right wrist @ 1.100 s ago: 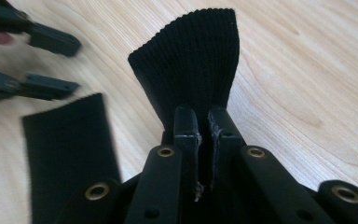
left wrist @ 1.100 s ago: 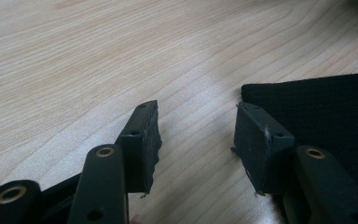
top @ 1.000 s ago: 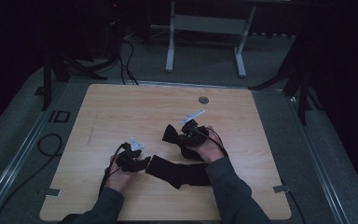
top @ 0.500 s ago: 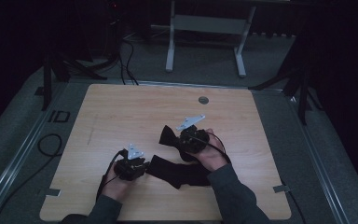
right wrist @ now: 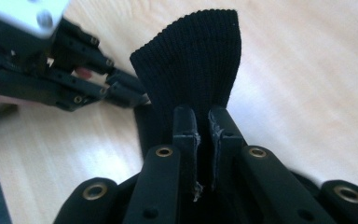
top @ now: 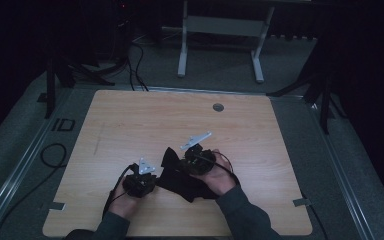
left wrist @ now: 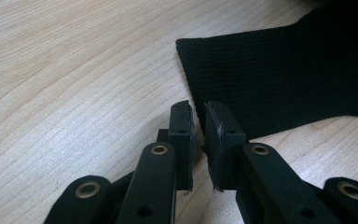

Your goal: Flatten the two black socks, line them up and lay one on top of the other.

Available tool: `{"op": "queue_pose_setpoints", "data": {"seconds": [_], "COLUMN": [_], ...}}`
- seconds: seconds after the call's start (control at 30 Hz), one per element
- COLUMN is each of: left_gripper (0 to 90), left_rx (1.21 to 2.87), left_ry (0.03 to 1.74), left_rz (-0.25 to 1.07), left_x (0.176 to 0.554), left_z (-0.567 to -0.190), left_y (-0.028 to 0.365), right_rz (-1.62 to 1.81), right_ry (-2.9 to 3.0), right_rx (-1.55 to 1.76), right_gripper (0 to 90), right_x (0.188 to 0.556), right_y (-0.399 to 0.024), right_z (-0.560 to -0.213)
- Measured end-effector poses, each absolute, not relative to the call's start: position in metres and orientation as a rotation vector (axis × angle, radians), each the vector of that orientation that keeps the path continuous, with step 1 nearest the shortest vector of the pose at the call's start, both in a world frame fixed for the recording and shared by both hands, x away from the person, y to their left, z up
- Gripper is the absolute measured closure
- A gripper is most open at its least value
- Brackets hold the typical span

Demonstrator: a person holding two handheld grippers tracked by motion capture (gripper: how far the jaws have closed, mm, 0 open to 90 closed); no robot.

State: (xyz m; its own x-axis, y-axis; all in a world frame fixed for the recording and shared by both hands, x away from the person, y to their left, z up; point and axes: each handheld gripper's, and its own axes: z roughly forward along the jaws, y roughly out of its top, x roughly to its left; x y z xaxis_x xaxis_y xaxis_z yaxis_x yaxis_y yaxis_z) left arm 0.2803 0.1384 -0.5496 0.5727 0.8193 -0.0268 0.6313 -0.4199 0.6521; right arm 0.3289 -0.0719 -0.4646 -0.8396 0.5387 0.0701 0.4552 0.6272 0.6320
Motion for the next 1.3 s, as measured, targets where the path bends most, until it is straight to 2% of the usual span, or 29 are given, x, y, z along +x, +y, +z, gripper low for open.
{"op": "queue_pose_setpoints", "data": {"seconds": [0.17, 0.37, 0.67, 1.13, 1.3], "left_gripper": [81.8, 81.4, 80.9, 80.4, 80.4], "left_rx": [2.203, 2.214, 2.220, 2.225, 2.169], "left_ry": [1.156, 1.154, 1.151, 1.147, 1.097], "left_rz": [0.398, 0.399, 0.409, 0.430, 0.428], "left_x": [0.281, 0.282, 0.281, 0.280, 0.276], "left_z": [-0.551, -0.552, -0.552, -0.552, -0.544], "left_y": [0.138, 0.137, 0.136, 0.134, 0.132], "right_rz": [0.912, 0.855, 0.805, 0.709, 0.716], "right_ry": [2.756, 2.757, 2.760, 2.805, 2.798], "right_rx": [0.930, 0.968, 0.978, 1.004, 1.001], "right_gripper": [82.8, 82.8, 82.9, 82.8, 82.5], "right_x": [0.320, 0.317, 0.315, 0.315, 0.313], "right_y": [-0.060, -0.054, -0.053, -0.045, -0.046], "right_z": [-0.497, -0.513, -0.509, -0.533, -0.535]}}
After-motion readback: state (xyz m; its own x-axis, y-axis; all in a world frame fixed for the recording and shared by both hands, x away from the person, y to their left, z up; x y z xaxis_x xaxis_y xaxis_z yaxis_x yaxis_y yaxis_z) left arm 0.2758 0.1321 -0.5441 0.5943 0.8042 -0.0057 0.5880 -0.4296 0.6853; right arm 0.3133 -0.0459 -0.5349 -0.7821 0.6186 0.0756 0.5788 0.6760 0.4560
